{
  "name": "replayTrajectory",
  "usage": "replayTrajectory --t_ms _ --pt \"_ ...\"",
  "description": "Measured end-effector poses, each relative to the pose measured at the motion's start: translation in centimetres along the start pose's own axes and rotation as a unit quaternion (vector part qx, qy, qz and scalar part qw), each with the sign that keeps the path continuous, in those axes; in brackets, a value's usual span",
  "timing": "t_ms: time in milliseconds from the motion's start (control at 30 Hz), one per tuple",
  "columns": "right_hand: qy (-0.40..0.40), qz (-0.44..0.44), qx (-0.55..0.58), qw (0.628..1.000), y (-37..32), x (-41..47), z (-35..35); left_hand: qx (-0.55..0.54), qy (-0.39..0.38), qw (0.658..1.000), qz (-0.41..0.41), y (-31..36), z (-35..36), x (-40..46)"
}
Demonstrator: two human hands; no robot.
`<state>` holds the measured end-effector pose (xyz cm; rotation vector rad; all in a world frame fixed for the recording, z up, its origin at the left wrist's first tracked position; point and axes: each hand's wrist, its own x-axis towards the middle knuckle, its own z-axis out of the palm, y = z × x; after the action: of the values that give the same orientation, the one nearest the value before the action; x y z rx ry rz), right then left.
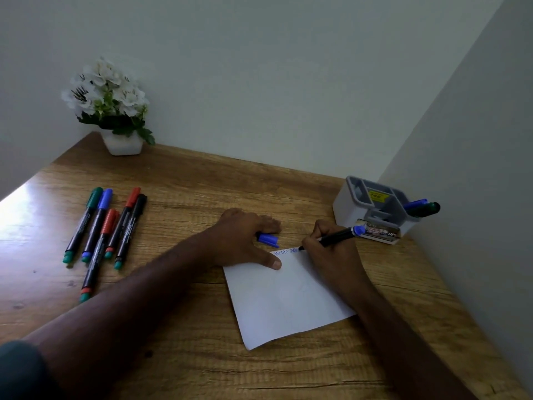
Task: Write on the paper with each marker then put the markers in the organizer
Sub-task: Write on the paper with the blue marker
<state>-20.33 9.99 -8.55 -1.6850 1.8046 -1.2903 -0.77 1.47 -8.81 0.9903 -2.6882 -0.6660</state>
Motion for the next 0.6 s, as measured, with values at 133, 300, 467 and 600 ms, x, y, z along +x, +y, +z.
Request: replayTrajectory --t_ms 133,300,467,600 --pt "0.008 0.007 0.0 1.0 -0.15 0.03 -0.02 0.001 0.001 1.0 -0.003 0.06 -0.05 -0.01" --pt "0.013 0.0 -0.001 1.0 0.14 -0.1 -0.12 -0.005 0.006 1.0 0.003 -0.04 0.01 -0.04" --pt "0.026 0.003 0.011 1.0 0.1 -0.07 -0.27 -0.007 -0.001 1.0 -0.001 -0.13 -0.03 0.01" --pt "0.033 0.01 0.002 0.999 0.31 -0.02 -0.29 -0.011 0.0 1.0 -0.002 -0.11 -0.07 0.0"
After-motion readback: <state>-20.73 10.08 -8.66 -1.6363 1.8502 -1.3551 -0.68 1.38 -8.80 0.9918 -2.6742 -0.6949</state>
